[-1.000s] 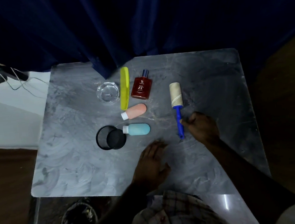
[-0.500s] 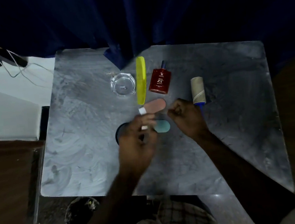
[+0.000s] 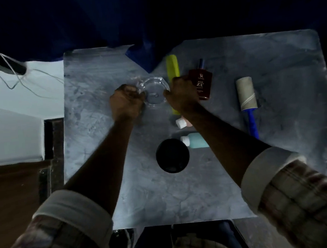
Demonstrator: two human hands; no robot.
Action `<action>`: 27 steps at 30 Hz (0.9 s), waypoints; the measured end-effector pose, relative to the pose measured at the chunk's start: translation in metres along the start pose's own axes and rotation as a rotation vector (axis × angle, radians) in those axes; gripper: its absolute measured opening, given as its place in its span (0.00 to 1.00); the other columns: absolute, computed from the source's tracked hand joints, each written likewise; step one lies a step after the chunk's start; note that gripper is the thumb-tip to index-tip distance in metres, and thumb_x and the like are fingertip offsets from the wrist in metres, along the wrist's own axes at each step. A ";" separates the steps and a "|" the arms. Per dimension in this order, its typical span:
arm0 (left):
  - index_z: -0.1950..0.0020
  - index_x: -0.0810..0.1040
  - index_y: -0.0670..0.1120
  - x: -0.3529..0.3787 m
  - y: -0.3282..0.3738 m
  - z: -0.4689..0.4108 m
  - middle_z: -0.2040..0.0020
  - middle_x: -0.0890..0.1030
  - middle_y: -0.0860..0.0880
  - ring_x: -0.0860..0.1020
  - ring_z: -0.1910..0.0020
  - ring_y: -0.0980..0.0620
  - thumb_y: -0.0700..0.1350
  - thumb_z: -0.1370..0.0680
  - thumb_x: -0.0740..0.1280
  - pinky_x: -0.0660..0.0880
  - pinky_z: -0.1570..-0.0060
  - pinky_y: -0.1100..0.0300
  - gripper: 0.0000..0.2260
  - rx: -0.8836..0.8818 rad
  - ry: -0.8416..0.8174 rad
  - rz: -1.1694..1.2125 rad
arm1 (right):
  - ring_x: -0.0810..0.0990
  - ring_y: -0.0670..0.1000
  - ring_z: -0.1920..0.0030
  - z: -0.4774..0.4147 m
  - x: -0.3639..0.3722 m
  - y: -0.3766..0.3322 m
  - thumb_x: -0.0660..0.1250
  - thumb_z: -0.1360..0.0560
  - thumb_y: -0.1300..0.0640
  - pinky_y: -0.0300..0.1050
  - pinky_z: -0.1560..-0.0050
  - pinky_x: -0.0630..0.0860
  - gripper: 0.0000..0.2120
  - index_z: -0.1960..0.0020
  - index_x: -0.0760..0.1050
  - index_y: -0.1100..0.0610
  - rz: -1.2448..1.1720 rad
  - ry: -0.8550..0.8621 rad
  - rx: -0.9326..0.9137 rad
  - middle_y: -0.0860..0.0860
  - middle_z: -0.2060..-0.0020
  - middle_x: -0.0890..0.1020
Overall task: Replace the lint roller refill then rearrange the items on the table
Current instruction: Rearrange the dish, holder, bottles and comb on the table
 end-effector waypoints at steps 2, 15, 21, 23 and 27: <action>0.61 0.85 0.51 0.002 -0.003 0.002 0.60 0.90 0.44 0.90 0.58 0.41 0.57 0.34 0.81 0.88 0.51 0.37 0.12 0.006 -0.031 0.010 | 0.80 0.66 0.40 -0.001 0.006 -0.004 0.67 0.24 0.48 0.53 0.42 0.77 0.19 0.40 0.77 0.60 0.028 -0.008 0.007 0.63 0.42 0.82; 0.58 0.87 0.47 -0.132 -0.042 -0.023 0.63 0.88 0.53 0.89 0.58 0.50 0.42 0.28 0.82 0.88 0.49 0.41 0.05 0.045 0.231 0.106 | 0.85 0.61 0.50 -0.011 0.050 -0.132 0.68 0.28 0.53 0.47 0.50 0.81 0.11 0.54 0.81 0.60 -0.044 -0.081 -0.191 0.59 0.55 0.87; 0.62 0.89 0.50 -0.148 -0.052 -0.081 0.65 0.88 0.45 0.89 0.65 0.45 0.46 0.29 0.85 0.89 0.58 0.38 0.07 -0.079 0.168 0.045 | 0.84 0.61 0.44 -0.047 0.079 -0.165 0.68 0.29 0.53 0.49 0.45 0.81 0.15 0.46 0.81 0.59 -0.061 -0.132 -0.095 0.60 0.47 0.85; 0.60 0.89 0.46 -0.148 -0.052 -0.095 0.67 0.88 0.50 0.88 0.68 0.49 0.48 0.30 0.87 0.89 0.62 0.41 0.10 -0.096 0.181 0.065 | 0.82 0.62 0.41 -0.056 0.081 -0.170 0.67 0.29 0.54 0.50 0.43 0.79 0.16 0.44 0.80 0.59 -0.054 -0.120 -0.070 0.61 0.43 0.84; 0.56 0.89 0.45 -0.147 -0.047 -0.110 0.61 0.90 0.45 0.90 0.62 0.44 0.44 0.29 0.86 0.90 0.59 0.40 0.08 -0.100 0.180 0.076 | 0.81 0.61 0.38 -0.071 0.078 -0.177 0.68 0.29 0.55 0.48 0.40 0.77 0.17 0.42 0.79 0.61 -0.078 -0.112 -0.068 0.60 0.40 0.83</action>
Point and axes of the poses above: each hand's wrist, its own z-axis away from the middle knuckle, its own x-axis out of the palm, y = z × x, the point moved 3 cm from there along -z, towards the middle knuckle
